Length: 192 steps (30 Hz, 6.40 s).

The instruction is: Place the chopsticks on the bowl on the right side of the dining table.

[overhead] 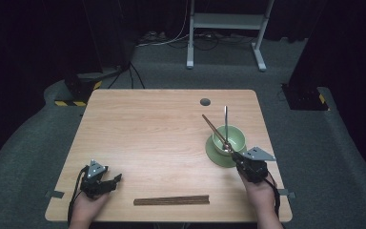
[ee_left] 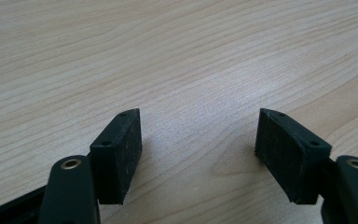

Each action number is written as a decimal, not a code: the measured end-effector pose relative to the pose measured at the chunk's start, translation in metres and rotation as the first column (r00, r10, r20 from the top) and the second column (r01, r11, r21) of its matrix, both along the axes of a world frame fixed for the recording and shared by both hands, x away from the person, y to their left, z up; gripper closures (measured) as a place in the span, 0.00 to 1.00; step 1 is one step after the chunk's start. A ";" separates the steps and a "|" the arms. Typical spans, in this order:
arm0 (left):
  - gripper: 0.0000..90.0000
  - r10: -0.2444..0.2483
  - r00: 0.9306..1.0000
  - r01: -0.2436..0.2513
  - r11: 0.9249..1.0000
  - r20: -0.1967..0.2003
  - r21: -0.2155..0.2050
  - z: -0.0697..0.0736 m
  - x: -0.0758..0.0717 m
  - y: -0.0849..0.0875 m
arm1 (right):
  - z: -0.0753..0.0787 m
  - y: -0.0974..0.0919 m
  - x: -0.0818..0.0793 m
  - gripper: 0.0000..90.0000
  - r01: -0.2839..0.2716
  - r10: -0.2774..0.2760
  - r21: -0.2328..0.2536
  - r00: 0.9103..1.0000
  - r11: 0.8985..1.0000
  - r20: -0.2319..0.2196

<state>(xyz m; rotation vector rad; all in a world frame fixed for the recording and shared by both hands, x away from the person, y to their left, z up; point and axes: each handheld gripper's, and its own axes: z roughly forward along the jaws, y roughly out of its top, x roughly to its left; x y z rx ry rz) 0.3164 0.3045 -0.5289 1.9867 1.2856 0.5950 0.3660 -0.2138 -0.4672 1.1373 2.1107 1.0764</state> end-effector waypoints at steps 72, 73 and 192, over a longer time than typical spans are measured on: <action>0.37 -0.011 1.000 0.011 1.000 0.001 -0.002 0.000 0.000 0.000 | -0.010 -0.010 -0.021 0.85 -0.024 0.025 0.036 0.999 0.999 -0.037; 0.37 -0.011 1.000 0.011 1.000 0.002 0.001 0.000 0.000 0.000 | -0.010 -0.010 -0.021 0.84 -0.012 0.013 0.034 0.999 0.999 -0.033; 0.36 -0.182 0.971 0.195 0.978 0.154 -0.072 0.041 0.140 -0.261 | -0.006 -0.047 0.052 0.58 0.167 -0.168 -0.074 0.986 0.983 -0.020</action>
